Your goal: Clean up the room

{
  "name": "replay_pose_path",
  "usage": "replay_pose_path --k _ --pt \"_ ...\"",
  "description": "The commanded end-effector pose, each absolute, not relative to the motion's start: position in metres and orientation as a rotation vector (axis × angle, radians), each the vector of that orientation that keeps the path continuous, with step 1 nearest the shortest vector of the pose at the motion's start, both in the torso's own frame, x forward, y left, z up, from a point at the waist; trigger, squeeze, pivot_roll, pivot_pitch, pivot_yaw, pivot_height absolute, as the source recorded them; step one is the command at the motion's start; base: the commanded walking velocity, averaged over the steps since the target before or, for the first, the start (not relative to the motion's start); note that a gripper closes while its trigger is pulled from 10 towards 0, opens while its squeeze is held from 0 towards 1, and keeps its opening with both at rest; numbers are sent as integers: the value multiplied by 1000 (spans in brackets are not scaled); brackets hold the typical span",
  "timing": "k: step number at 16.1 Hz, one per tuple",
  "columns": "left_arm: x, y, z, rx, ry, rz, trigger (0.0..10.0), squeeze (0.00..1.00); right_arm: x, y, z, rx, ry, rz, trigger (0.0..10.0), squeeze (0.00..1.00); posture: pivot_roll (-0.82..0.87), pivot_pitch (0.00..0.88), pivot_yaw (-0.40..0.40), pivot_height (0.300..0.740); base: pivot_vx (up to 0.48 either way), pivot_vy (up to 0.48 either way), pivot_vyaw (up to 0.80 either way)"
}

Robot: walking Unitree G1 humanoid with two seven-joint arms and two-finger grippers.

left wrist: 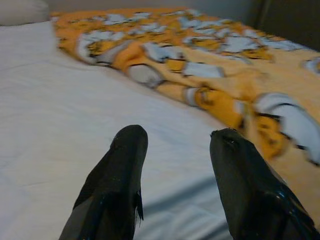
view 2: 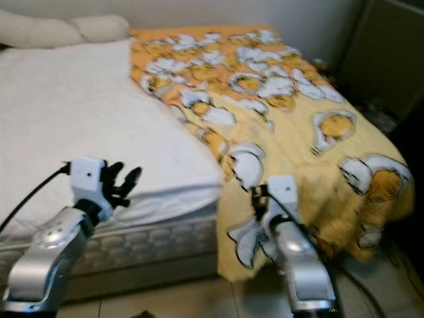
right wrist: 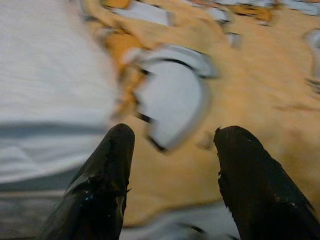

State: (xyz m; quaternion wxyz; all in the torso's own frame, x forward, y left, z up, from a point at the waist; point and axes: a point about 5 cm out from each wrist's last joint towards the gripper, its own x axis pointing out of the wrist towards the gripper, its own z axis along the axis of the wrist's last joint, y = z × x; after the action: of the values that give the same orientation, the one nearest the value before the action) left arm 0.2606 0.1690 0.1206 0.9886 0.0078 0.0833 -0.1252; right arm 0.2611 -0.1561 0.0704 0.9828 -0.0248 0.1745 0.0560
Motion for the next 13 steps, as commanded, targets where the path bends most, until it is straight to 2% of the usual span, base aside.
replay_pose_path --k 1,5,7,9,13 --pt "261 168 120 12 176 -258 10000 0 264 -159 74 -65 338 109 10000 0 -17 0 12 740 311 0 0" --pt "261 169 119 12 175 -252 10000 0 265 -154 75 -67 331 151 10000 0 -13 0 1 740 314 0 0" --pt "262 168 119 11 174 -247 10000 0 264 -147 75 -105 344 232 10000 0 -12 0 -3 740 317 0 669" --pt "262 168 119 17 174 -249 10000 0 265 -149 75 -42 342 202 10000 0 -10 0 -4 740 291 0 400" --pt "263 167 115 44 188 -263 10000 0 264 -148 72 -62 356 233 10000 0 -10 0 -4 740 0 0 0"
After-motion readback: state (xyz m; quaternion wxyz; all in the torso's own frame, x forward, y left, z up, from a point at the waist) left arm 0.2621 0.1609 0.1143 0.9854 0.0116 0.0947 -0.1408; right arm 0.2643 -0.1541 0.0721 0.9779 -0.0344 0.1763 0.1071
